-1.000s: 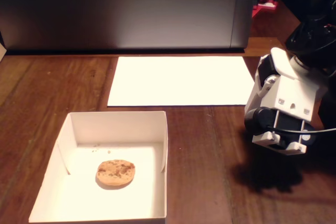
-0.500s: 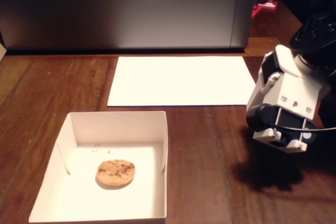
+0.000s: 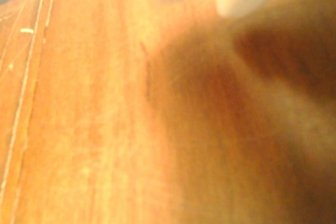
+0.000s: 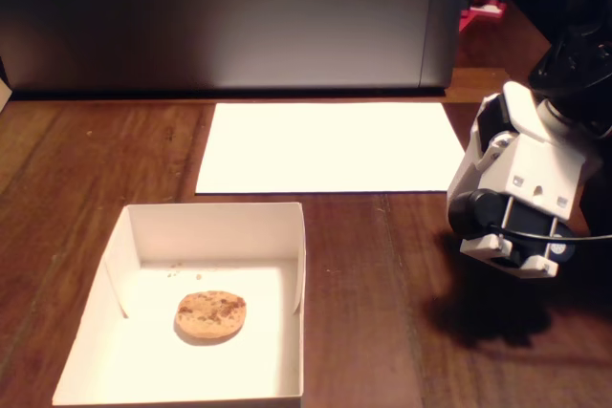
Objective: Grasp a mini cookies block and put it in the white box.
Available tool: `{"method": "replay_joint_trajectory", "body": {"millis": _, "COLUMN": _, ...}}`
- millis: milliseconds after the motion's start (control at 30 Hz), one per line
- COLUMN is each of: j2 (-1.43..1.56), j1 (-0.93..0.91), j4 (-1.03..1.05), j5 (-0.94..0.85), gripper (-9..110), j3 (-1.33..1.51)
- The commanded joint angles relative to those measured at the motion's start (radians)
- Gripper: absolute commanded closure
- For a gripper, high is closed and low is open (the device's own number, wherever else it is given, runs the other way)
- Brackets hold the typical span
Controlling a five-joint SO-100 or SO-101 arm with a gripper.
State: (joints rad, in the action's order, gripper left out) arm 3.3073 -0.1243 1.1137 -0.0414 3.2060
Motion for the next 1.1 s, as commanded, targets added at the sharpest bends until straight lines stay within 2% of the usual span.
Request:
{"method": "replay_joint_trajectory", "body": {"millis": 0, "j2": 0.071, "j1": -0.006, "j4": 0.009, "j5": 0.011, "gripper": 101, "j3": -0.002}}
{"method": "replay_joint_trajectory", "body": {"millis": 333, "j2": 0.071, "j1": -0.021, "j4": 0.008, "j5": 0.060, "gripper": 101, "j3": -0.002}}
{"method": "replay_joint_trajectory", "body": {"millis": 1067, "j2": 0.071, "j1": -0.023, "j4": 0.008, "j5": 0.044, "gripper": 101, "j3": -0.002}}
